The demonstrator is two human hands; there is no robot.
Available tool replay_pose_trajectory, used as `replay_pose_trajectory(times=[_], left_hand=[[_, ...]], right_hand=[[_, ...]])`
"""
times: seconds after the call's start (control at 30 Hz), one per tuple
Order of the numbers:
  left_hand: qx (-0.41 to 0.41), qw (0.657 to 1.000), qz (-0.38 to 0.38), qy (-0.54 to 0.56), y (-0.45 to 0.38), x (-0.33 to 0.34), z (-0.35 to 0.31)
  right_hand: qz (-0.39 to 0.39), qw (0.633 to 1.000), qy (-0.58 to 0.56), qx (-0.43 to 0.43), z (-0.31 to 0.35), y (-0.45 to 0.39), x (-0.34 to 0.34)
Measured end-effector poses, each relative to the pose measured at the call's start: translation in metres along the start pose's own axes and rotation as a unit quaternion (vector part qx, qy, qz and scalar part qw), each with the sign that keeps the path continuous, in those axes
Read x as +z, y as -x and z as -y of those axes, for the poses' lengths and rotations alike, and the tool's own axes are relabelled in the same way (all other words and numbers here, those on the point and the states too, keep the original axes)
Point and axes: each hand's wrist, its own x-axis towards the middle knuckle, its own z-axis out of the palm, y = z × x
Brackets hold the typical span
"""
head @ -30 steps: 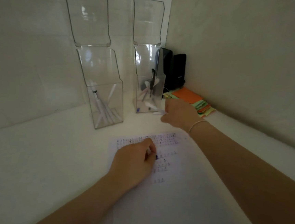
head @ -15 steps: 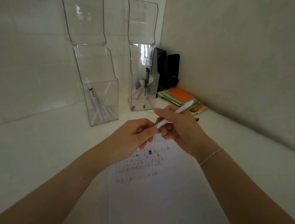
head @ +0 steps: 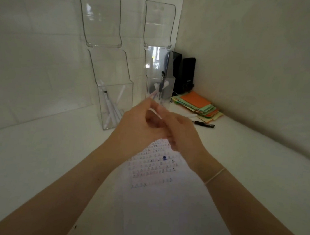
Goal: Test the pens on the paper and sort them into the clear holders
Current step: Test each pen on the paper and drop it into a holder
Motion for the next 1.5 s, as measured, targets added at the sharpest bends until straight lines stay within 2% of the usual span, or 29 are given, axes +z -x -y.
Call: replay_pose_trajectory(times=[0.07,0.13,0.27,0.33,0.4,0.43,0.53,0.6,0.67,0.73,0.77,0.8,0.87,0.93,1.03,1.1,1.23,1.33,1.5], left_hand=[[0.009,0.999,-0.012,0.05,-0.002,-0.001,0.001],[0.024,0.999,-0.035,0.033,-0.005,-0.003,0.003],[-0.024,0.999,-0.016,0.02,-0.009,-0.006,0.016],[-0.025,0.998,0.015,-0.051,-0.008,-0.004,0.026],[-0.017,0.989,0.044,-0.137,-0.005,-0.001,0.036],[-0.017,0.984,0.057,-0.165,-0.003,0.002,0.041],[-0.024,0.973,0.092,-0.208,0.002,0.009,0.054],[-0.023,0.965,0.102,-0.241,0.005,0.014,0.062],[-0.014,0.955,0.1,-0.278,0.007,0.018,0.069],[0.004,0.94,0.098,-0.325,0.009,0.023,0.074],[0.017,0.933,0.093,-0.347,0.011,0.025,0.076],[0.031,0.927,0.085,-0.364,0.012,0.026,0.078],[0.052,0.92,0.068,-0.382,0.013,0.028,0.08],[0.055,0.918,0.064,-0.387,0.014,0.028,0.081],[0.059,0.916,0.062,-0.391,0.014,0.029,0.081],[0.064,0.915,0.06,-0.394,0.015,0.029,0.082],[0.069,0.912,0.058,-0.4,0.014,0.03,0.084],[0.069,0.91,0.06,-0.405,0.013,0.03,0.085],[0.077,0.908,0.055,-0.407,0.013,0.03,0.088]], right_hand=[[0.018,0.979,-0.176,0.102,0.007,-0.005,-0.008],[0.043,0.944,-0.302,0.125,0.007,-0.007,-0.019],[0.022,0.911,-0.399,0.105,0.011,-0.007,-0.036],[0.026,0.9,-0.425,0.089,0.013,-0.005,-0.043],[0.004,0.91,-0.408,0.078,0.014,-0.003,-0.047],[-0.031,0.921,-0.383,0.07,0.014,-0.002,-0.048],[-0.132,0.963,-0.23,0.037,0.008,0.0,-0.047],[-0.138,0.98,-0.136,0.041,0.003,0.006,-0.046],[-0.094,0.982,-0.155,0.062,-0.006,0.013,-0.049],[-0.037,0.972,-0.219,0.076,-0.013,0.022,-0.046],[-0.027,0.975,-0.209,0.075,-0.02,0.024,-0.044],[-0.034,0.984,-0.161,0.064,-0.029,0.026,-0.041],[-0.095,0.994,-0.056,0.028,-0.044,0.03,-0.034],[-0.125,0.99,-0.055,0.031,-0.054,0.033,-0.028],[-0.108,0.987,-0.104,0.057,-0.063,0.036,-0.025],[-0.1,0.993,-0.048,0.049,-0.065,0.037,-0.024],[-0.154,0.985,0.064,0.035,-0.069,0.036,-0.021],[-0.185,0.978,0.087,0.033,-0.072,0.036,-0.019],[-0.175,0.979,0.096,0.031,-0.07,0.038,-0.018]])
